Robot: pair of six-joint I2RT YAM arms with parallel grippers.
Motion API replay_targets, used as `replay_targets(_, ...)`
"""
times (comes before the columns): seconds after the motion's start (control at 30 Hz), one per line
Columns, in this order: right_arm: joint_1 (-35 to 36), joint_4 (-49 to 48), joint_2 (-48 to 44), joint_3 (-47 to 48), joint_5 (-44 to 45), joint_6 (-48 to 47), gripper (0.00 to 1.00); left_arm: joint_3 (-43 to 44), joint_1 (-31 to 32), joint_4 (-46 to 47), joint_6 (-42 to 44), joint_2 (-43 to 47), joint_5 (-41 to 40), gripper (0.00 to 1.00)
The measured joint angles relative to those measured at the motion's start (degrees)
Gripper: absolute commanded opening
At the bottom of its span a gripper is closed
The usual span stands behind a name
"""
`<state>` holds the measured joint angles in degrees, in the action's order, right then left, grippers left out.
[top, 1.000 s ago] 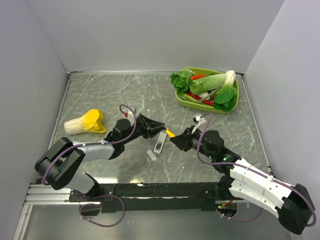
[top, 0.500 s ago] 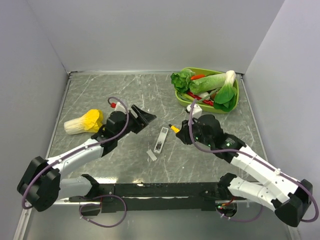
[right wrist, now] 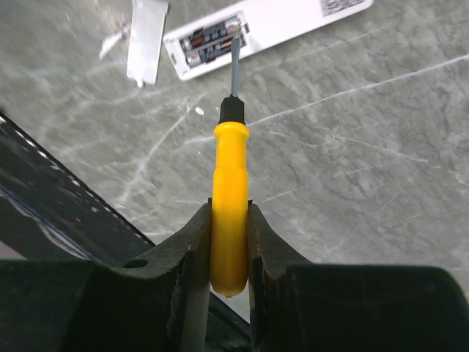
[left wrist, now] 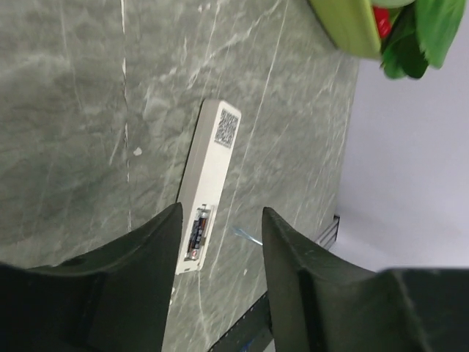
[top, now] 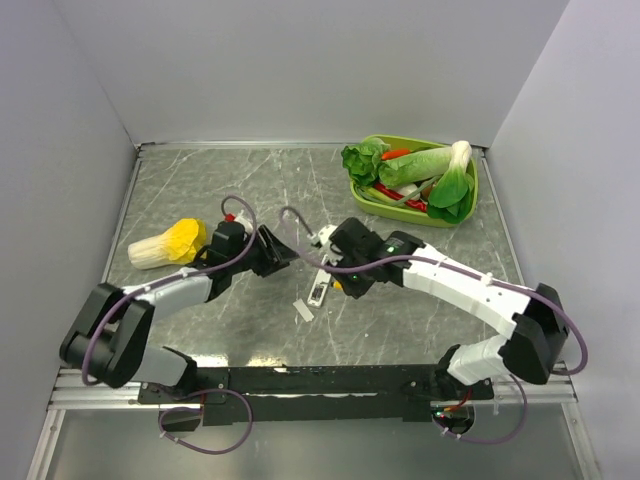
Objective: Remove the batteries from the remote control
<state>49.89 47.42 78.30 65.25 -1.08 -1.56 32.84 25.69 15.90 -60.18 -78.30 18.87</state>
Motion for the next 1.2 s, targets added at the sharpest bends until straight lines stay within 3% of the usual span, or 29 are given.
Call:
replay_targets(0.23, 4.2, 3.1, 4.6, 1.1, 3.7, -4.7, 0.0, -0.5, 0.0, 4.5, 0.1, -6.0, 5.4, 0.3)
replay_targets(0.37, 4.3, 4.0, 6.6, 3.6, 4.2, -5.9, 0.0, -0.5, 0.0, 6.6, 0.5, -8.8, 7.0, 0.07)
replay_targets(0.43, 4.4, 4.7, 7.8, 5.8, 4.3, -6.2, 0.0, -0.5, 0.0, 7.5, 0.7, -10.4, 7.5, 0.01)
replay_targets(1.2, 4.6, 11.7, 16.1, 14.4, 1.5, -5.8, 0.0, -2.8, 1.6, 19.0, -0.8, -20.7, 12.4, 0.01)
